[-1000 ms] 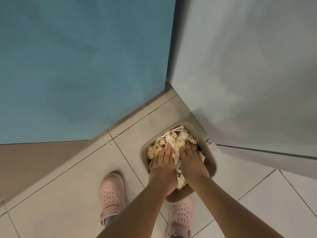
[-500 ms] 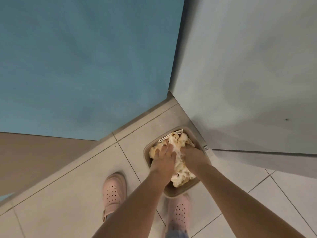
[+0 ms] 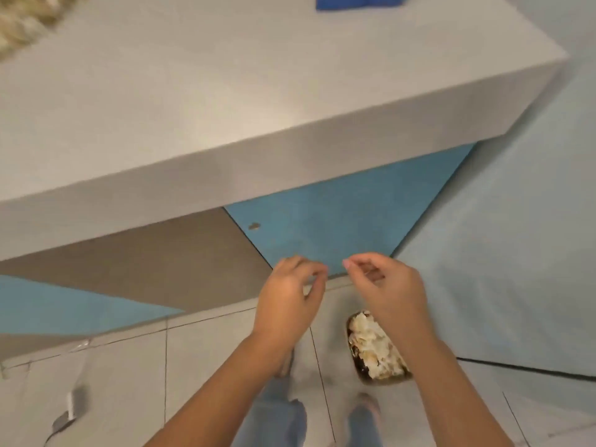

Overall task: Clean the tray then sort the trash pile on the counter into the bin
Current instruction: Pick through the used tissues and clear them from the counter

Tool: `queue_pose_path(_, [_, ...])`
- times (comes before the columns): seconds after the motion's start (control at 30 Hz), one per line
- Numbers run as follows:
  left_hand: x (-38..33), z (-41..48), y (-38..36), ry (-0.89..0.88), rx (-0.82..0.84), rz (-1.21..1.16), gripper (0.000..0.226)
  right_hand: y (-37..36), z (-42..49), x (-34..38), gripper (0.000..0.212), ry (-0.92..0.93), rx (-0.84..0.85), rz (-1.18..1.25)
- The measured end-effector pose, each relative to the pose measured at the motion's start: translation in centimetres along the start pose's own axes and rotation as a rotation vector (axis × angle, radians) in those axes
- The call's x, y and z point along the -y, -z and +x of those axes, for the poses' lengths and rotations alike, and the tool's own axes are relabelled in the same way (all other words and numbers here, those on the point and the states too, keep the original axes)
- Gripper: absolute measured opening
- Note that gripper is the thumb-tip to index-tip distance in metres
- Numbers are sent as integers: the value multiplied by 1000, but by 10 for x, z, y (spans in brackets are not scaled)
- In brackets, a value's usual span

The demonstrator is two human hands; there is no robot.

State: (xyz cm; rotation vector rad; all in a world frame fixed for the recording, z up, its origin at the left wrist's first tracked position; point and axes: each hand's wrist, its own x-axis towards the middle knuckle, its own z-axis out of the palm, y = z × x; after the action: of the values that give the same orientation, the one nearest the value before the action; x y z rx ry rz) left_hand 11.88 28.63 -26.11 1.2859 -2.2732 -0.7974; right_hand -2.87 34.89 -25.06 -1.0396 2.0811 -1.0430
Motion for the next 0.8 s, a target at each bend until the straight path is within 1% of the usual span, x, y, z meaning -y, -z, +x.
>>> queue_pose_path(0.03, [-13,0,37,15,-71,-34,23,6,0,36,4,61,-28,86])
queue_pose_path(0.07, [-25,0,72,45,-138,-80,21,11,2,71,7,116,-32,157])
queue_pose_path(0.13, [-43,0,135,113,-257,-198,10,16,8,140,14,223,4,253])
queue_pose_path(0.17, [-48,1,164,139,-303,-251,12,15,12,170,15,274,35,279])
queue_pose_path(0.3, [-45,26,264,191,-419,-379,14,-6,37,275,15,408,158,290])
queue_pose_path(0.4, [-16,59,323,206,-490,-377,15,-34,69,334,11,430,201,272])
queue_pose_path(0.5, [26,99,373,237,-507,-346,15,-74,105,375,9,438,195,228])
queue_pose_path(0.6, [72,145,416,278,-476,-327,16,-117,138,408,15,430,165,179])
queue_pose_path(0.67, [101,176,439,281,-451,-278,16,-141,157,424,17,420,146,123])
queue_pose_path(0.77, [134,222,465,280,-409,-186,12,-165,181,437,12,399,135,48])
queue_pose_path(0.8, [144,239,474,267,-394,-127,18,-173,190,443,13,397,137,20])
